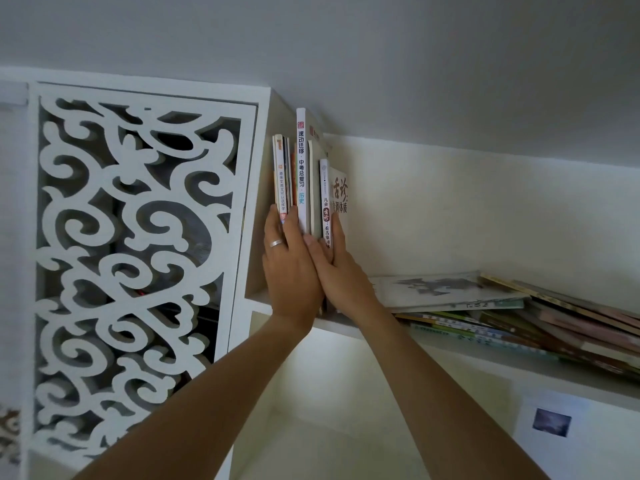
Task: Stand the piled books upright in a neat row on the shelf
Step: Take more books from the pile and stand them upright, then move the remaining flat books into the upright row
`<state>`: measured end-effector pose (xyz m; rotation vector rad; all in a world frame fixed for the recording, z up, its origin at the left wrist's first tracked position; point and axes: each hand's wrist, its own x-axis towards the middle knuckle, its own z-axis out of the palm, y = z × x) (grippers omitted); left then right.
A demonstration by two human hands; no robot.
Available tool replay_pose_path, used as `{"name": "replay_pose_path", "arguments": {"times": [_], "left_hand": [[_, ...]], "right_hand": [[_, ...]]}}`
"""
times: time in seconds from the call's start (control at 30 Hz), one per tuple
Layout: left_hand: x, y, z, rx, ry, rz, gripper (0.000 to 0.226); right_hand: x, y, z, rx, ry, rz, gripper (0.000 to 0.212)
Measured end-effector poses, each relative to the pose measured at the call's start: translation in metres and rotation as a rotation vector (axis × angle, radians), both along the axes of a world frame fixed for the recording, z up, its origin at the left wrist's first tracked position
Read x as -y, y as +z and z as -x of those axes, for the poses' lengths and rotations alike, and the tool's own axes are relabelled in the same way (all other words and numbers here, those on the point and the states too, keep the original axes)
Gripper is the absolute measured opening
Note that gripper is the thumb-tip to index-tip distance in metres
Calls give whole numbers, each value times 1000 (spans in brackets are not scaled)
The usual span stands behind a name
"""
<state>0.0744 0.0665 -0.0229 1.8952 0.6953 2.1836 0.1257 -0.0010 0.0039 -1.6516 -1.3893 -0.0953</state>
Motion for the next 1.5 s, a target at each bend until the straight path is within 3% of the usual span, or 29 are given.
{"name": "replay_pose_path", "arguments": {"times": [0.23, 0.33, 0.43, 0.5, 0.57, 0.63, 0.67, 0.73, 0.87, 0.97, 1.1, 1.2, 1.4, 1.5], "left_hand": [[6, -11, 2, -153, 105, 4, 63], [10, -6, 5, -192, 286, 35, 68], [30, 2, 1, -186, 365, -180, 54], [46, 8, -6, -265, 223, -398, 36], [62, 15, -10, -515, -105, -486, 35], [73, 19, -16, -867, -432, -256, 53], [74, 19, -22, -1008, -491, -135, 64], [73, 15, -32, -1152, -450, -139, 72], [67, 13, -42, -1080, -260, -343, 55], [64, 20, -41, -1107, -222, -368, 49], [68, 22, -46, -939, -357, -140, 34], [76, 20, -53, -758, -348, 20, 23], [72, 41, -54, -308, -405, 355, 17], [63, 41, -59, -175, -230, 357, 40]], "right_hand": [[14, 1, 2, 29, -1, -13, 77], [36, 13, 3, 169, -144, 14, 58], [59, 23, -4, 269, -307, -10, 41], [78, 31, -17, 290, -428, -50, 39], [101, 37, -34, 377, -613, -69, 31], [125, 40, -52, 455, -765, -81, 27], [136, 39, -63, 491, -826, -78, 27], [157, 35, -82, 532, -968, -6, 31], [191, 22, -101, 416, -1057, 45, 53], [196, 19, -103, 429, -968, -67, 49], [199, 26, -101, 470, -818, -289, 48], [196, 31, -102, 370, -764, -361, 47], [196, 37, -113, 325, -818, 219, 38], [188, 34, -109, 378, -828, 311, 31]]}}
